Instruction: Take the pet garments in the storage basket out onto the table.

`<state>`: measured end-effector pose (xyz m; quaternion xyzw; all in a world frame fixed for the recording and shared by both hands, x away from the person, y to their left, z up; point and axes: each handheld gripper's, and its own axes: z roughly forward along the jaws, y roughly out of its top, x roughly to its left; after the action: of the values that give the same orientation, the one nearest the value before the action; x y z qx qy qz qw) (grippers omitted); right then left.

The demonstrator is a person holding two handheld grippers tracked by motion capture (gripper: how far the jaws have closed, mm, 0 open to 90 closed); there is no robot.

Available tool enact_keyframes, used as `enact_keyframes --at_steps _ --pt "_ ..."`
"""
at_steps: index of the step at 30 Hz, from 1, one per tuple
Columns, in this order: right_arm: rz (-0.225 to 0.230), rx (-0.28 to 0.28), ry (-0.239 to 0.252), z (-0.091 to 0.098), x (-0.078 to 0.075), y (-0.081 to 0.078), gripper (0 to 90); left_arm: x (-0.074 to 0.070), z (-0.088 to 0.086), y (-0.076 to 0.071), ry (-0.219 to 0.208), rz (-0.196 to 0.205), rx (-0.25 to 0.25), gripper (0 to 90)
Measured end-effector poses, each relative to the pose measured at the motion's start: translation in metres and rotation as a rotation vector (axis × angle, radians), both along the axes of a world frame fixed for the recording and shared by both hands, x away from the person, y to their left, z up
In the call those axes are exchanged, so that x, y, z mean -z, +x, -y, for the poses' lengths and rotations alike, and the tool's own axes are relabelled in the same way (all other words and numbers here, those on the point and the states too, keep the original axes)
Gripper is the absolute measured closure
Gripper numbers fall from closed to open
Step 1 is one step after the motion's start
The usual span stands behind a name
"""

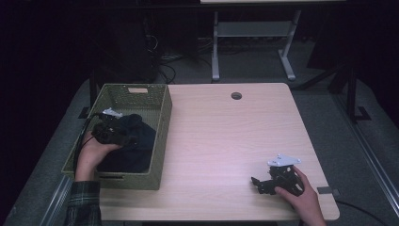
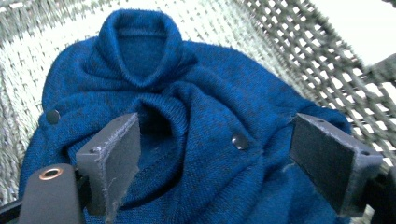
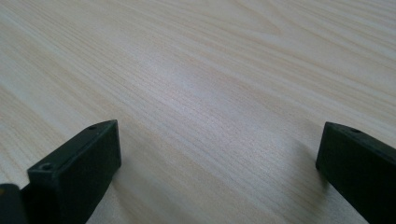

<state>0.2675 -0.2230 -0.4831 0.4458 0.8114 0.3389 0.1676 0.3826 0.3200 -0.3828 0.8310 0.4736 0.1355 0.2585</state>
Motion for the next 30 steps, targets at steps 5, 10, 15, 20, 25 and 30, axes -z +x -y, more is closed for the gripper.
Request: enact_keyframes --at_steps 5,10,15,20,25,30 --pt "-0.001 0.0 0.0 0.0 0.0 0.0 0.0 0.01 0.002 0.005 0.027 -0.036 -0.002 16.1" --pt "-0.001 0.0 0.0 0.0 0.0 0.0 0.0 0.02 0.006 0.008 0.042 -0.068 -0.001 16.1" --pt "0.0 0.0 0.0 0.0 0.0 0.0 0.0 0.028 0.009 0.011 0.072 -0.095 -0.006 15.8" --pt "-0.001 0.0 0.0 0.0 0.0 0.0 0.0 0.036 0.012 0.014 0.11 -0.136 -0.005 15.9" --pt "-0.001 0.0 0.0 0.0 0.0 0.0 0.0 0.041 0.015 0.015 0.135 -0.17 0.003 18.0" --pt "0.0 0.0 0.0 0.0 0.0 0.0 0.0 0.043 0.015 0.015 0.116 -0.199 0.011 29.4"
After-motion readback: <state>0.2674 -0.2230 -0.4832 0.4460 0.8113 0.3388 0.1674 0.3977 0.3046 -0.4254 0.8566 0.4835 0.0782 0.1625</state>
